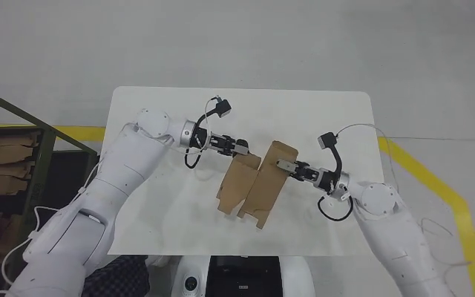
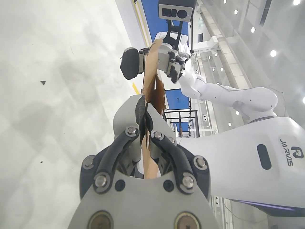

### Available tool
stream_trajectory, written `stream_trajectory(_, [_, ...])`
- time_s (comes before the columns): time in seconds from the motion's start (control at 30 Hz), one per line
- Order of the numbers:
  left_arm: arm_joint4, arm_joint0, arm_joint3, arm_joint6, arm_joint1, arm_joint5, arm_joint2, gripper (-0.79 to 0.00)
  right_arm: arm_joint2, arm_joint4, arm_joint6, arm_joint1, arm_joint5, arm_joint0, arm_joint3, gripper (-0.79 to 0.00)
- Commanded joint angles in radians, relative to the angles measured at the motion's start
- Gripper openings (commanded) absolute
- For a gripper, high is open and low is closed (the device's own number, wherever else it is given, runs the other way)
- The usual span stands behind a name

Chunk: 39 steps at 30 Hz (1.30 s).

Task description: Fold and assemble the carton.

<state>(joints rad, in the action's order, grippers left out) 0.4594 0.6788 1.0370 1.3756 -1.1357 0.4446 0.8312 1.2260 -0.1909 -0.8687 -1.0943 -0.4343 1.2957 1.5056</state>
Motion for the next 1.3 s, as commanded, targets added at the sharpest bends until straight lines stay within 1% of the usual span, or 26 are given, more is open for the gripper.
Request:
stream_trajectory(0.0, [0.003, -0.001, 0.004, 0.000, 0.001, 0.000, -0.004, -0.785, -0.003, -0.004, 0.001, 0.000, 0.005, -0.004, -0.005, -0.671])
stream_trajectory(0.07, [0.006, -0.001, 0.007, 0.000, 0.003, 0.000, -0.008, -0.785, -0.005, -0.006, 0.001, 0.000, 0.007, -0.006, -0.008, -0.770])
stream_trajectory(0.1, [0.008, -0.002, 0.007, 0.000, 0.003, 0.000, -0.010, -0.785, -0.005, -0.009, 0.001, 0.000, 0.007, -0.007, -0.010, -0.785])
stream_trajectory(0.23, [0.019, -0.007, 0.008, -0.001, 0.005, 0.001, -0.014, -0.785, -0.003, -0.017, -0.001, 0.001, 0.018, -0.007, -0.014, -0.785])
stream_trajectory(0.27, [0.027, -0.007, 0.005, -0.005, 0.006, 0.004, -0.012, -0.616, -0.001, -0.020, -0.001, 0.001, 0.025, -0.005, -0.013, -0.785])
stream_trajectory(0.3, [0.033, -0.008, 0.003, -0.006, 0.006, 0.006, -0.011, -0.422, 0.001, -0.026, -0.002, 0.002, 0.032, -0.003, -0.011, -0.785])
stream_trajectory(0.33, [0.036, -0.009, 0.001, -0.008, 0.006, 0.008, -0.010, 0.000, 0.004, -0.035, -0.006, 0.003, 0.037, -0.001, -0.005, -0.785])
stream_trajectory(0.47, [0.082, -0.011, -0.012, -0.022, 0.006, 0.022, 0.010, 0.000, 0.024, -0.076, -0.021, 0.007, 0.070, 0.018, 0.017, -0.785])
stream_trajectory(0.6, [0.125, -0.007, -0.034, -0.068, 0.014, 0.043, 0.065, 0.000, 0.051, -0.132, -0.012, 0.011, 0.120, 0.040, 0.046, -0.785])
stream_trajectory(0.7, [0.133, 0.011, -0.031, -0.109, 0.024, 0.042, 0.105, 0.000, 0.078, -0.166, 0.035, 0.014, 0.185, 0.061, 0.068, -0.785])
stream_trajectory(0.83, [0.122, 0.048, 0.005, -0.137, 0.040, 0.018, 0.148, 0.000, 0.126, -0.216, 0.095, 0.018, 0.258, 0.101, 0.113, -0.785])
stream_trajectory(0.97, [0.113, 0.096, 0.049, -0.165, 0.052, -0.010, 0.180, 0.000, 0.176, -0.212, 0.195, 0.022, 0.299, 0.159, 0.170, -0.785])
stream_trajectory(1.07, [0.123, 0.135, 0.072, -0.186, 0.056, -0.048, 0.189, 0.000, 0.198, -0.206, 0.285, 0.021, 0.319, 0.204, 0.217, -0.785])
stream_trajectory(1.17, [0.136, 0.165, 0.096, -0.195, 0.055, -0.080, 0.187, 0.000, 0.202, -0.188, 0.381, 0.017, 0.321, 0.247, 0.255, -0.785])
stream_trajectory(1.27, [0.140, 0.186, 0.124, -0.211, 0.053, -0.104, 0.181, 0.000, 0.180, -0.163, 0.462, 0.010, 0.317, 0.284, 0.288, -0.785])
